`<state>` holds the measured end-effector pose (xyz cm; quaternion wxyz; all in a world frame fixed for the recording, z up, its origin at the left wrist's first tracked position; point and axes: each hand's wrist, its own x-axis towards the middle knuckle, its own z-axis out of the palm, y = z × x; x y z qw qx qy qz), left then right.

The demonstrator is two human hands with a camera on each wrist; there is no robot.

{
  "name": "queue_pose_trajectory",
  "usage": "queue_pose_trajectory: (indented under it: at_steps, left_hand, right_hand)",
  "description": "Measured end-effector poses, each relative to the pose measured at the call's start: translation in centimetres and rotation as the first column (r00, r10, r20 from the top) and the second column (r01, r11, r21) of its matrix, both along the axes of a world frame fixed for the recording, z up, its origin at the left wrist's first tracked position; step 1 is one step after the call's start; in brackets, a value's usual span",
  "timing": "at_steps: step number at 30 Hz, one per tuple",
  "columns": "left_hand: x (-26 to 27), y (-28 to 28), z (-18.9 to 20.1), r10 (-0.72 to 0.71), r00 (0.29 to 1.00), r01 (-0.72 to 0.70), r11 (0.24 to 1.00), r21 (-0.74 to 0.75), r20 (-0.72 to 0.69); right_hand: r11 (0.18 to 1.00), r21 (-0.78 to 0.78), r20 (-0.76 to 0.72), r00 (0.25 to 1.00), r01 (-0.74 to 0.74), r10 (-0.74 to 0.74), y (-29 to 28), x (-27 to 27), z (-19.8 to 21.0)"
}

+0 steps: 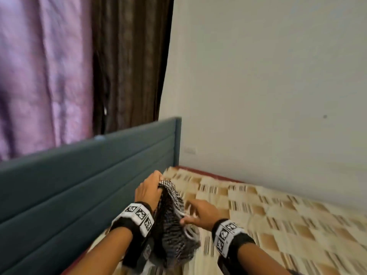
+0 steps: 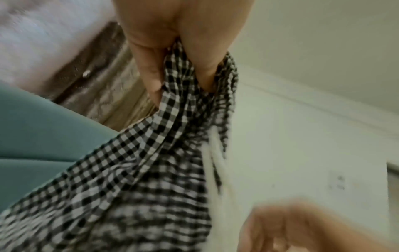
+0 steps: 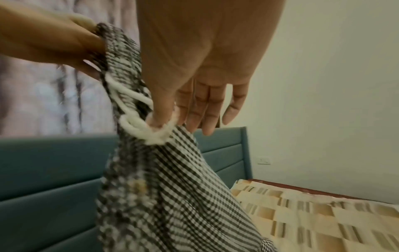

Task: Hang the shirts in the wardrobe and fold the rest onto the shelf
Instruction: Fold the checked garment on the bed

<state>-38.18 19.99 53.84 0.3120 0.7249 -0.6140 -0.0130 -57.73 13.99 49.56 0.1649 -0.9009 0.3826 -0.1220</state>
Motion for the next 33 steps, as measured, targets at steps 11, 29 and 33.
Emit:
queue_pose_trajectory:
  at_steps: [11,29,33]
  left_hand:
    - [-14.2,11.2,25.3,0.010,0.986,-0.002,0.999,-0.045,0.169]
    - [-8.7,23.0,40.2,-0.007,0.997,0.017,0.993,-0.115,0.083]
    - [-4.6,24.2,40.1,-0.016,0.996,0.031,0.984,-0.174,0.089]
  right_hand:
    - [0.989,0.139,0.415,0.910,-0.042,-0.019,15.1,-11.2,21.4]
    - [0.973,0.105,0.003,0.978,0.206,-0.208,23.4,-18.0,30.1]
    - [0.973,0.171,0.278,0.940,0.155,-0.199,25.0,-18.1,34.4]
